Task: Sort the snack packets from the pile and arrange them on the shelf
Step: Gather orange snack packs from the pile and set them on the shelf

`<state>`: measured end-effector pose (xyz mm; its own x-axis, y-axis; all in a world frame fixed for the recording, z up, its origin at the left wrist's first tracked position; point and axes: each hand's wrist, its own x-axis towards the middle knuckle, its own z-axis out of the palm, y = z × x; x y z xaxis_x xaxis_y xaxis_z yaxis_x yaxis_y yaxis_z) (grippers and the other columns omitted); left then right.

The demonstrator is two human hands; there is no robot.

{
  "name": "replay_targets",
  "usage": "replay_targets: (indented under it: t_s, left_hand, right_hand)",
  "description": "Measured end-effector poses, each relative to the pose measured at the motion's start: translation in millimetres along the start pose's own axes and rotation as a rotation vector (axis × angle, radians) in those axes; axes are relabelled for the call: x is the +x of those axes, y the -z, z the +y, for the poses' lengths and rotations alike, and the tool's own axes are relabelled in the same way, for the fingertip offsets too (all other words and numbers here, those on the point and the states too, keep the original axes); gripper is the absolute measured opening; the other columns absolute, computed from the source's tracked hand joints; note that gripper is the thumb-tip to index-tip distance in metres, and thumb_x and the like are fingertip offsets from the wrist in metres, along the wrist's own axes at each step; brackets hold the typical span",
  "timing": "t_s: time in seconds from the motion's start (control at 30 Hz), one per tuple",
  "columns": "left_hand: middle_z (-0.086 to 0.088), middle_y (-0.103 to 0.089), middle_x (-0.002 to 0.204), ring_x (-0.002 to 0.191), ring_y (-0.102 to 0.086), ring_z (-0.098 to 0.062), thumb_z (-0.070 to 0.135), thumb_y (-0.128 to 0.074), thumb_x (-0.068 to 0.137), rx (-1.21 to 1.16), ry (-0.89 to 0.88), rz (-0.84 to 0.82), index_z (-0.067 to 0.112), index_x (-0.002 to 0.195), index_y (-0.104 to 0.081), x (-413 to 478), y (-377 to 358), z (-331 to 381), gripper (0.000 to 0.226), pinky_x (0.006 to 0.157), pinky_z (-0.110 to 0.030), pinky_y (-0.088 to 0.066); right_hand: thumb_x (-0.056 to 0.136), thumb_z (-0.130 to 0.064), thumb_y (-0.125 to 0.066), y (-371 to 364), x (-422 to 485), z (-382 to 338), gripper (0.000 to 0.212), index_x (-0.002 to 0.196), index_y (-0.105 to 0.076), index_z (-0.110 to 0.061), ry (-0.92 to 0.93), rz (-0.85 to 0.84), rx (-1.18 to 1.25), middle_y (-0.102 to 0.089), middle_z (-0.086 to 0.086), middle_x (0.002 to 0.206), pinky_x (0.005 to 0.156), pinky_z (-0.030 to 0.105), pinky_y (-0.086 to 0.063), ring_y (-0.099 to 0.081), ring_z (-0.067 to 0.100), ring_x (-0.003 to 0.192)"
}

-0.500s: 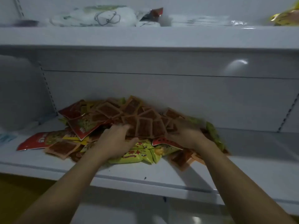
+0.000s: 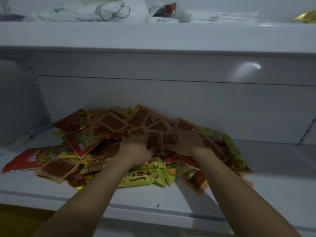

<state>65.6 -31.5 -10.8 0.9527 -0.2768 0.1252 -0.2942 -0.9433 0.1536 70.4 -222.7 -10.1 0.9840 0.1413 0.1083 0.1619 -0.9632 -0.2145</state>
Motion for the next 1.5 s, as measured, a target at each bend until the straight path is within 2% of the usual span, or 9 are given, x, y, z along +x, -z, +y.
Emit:
replay_targets:
  t_s: [0.13,0.3,0.4,0.53,0.73,0.93,1.13,1.3,1.5]
  left_hand:
    - [-0.007,-0.051,0.139,0.125,-0.051,-0.030,0.061,-0.045,0.093,0.001,0.054,0.018,0.023,0.140,-0.046,17.6,-6.3,7.7,0.060,0.099,-0.041,-0.043]
    - [-0.015,-0.041,0.145,0.127,-0.048,-0.033,0.064,-0.053,0.090,0.012,0.116,-0.023,0.012,0.150,-0.028,30.8,-16.9,11.4,0.083,0.097,-0.041,-0.044]
    - [-0.014,-0.042,0.143,0.125,-0.050,-0.034,0.047,-0.061,0.092,-0.018,0.120,-0.002,0.015,0.149,-0.025,35.3,-20.7,8.8,0.075,0.096,-0.041,-0.046]
    - [-0.009,-0.052,0.137,0.119,-0.057,-0.031,0.037,-0.066,0.090,-0.146,0.107,0.000,0.016,0.151,-0.023,41.0,-22.0,-1.9,0.077,0.088,-0.039,-0.052]
    - [-0.008,-0.056,0.136,0.123,-0.055,-0.029,0.024,-0.067,0.089,-0.337,0.086,0.028,0.015,0.139,-0.045,41.1,-12.2,-12.0,0.055,0.094,-0.032,-0.048]
    - [-0.018,-0.059,0.124,0.114,-0.057,-0.037,0.011,-0.061,0.089,-0.452,0.160,0.130,0.005,0.130,-0.044,38.2,8.0,-20.7,0.045,0.086,-0.038,-0.050]
    - [-0.023,-0.059,0.126,0.118,-0.054,-0.040,0.019,-0.063,0.089,-0.413,0.217,0.209,0.001,0.129,-0.046,34.5,36.5,-43.0,0.047,0.088,-0.036,-0.045]
    - [-0.017,-0.066,0.114,0.112,-0.060,-0.035,0.028,-0.063,0.091,-0.376,0.190,0.213,0.000,0.118,-0.058,31.0,43.2,-55.5,0.039,0.084,-0.033,-0.048]
    - [-0.013,-0.068,0.115,0.107,-0.064,-0.030,0.036,-0.062,0.093,-0.378,0.171,0.052,0.009,0.118,-0.063,29.8,33.8,-50.2,0.037,0.084,-0.033,-0.051]
  right_hand:
    - [0.057,-0.095,-0.037,-19.4,20.9,3.0,0.087,0.112,-0.063,-0.033,-0.088,0.018,-0.062,-0.066,-0.002,0.113,0.084,0.043,-0.054,-0.063,0.025,0.101]
    - [0.075,-0.064,-0.063,-19.5,19.4,-4.3,0.060,0.125,-0.059,-0.030,-0.162,0.033,-0.046,-0.061,0.001,0.124,0.087,0.042,-0.052,-0.058,0.029,0.112]
    - [0.079,-0.045,-0.067,-20.6,22.2,-1.3,0.053,0.129,-0.054,-0.034,-0.178,0.055,-0.019,-0.059,0.001,0.128,0.088,0.043,-0.052,-0.058,0.029,0.113]
    - [0.075,-0.049,-0.059,-25.6,30.5,4.5,0.053,0.125,-0.055,-0.032,-0.190,0.057,0.018,-0.060,0.001,0.124,0.086,0.047,-0.053,-0.060,0.031,0.112]
    - [0.089,-0.030,-0.057,-18.0,22.4,-3.5,0.034,0.121,-0.055,-0.016,-0.200,0.050,0.098,-0.063,0.008,0.119,0.092,0.048,-0.050,-0.059,0.032,0.111]
    - [0.087,-0.019,-0.059,2.6,22.0,-0.3,0.053,0.137,-0.043,-0.009,-0.218,0.101,0.070,-0.056,0.013,0.131,0.095,0.041,-0.048,-0.055,0.035,0.120]
    - [0.086,-0.015,-0.061,33.5,18.5,9.1,0.011,0.091,-0.054,-0.009,-0.281,0.145,0.058,-0.054,0.004,0.082,0.066,0.032,-0.043,-0.063,0.030,0.092]
    - [0.081,-0.023,-0.074,41.6,34.9,-2.8,0.028,0.069,-0.051,-0.012,-0.250,0.137,0.220,-0.051,-0.001,0.066,0.046,0.025,-0.032,-0.049,0.011,0.056]
    - [0.083,-0.019,-0.074,14.8,45.4,-22.3,0.018,0.086,-0.065,-0.004,-0.297,0.110,0.364,-0.062,0.010,0.080,0.043,0.021,-0.034,-0.066,0.025,0.078]
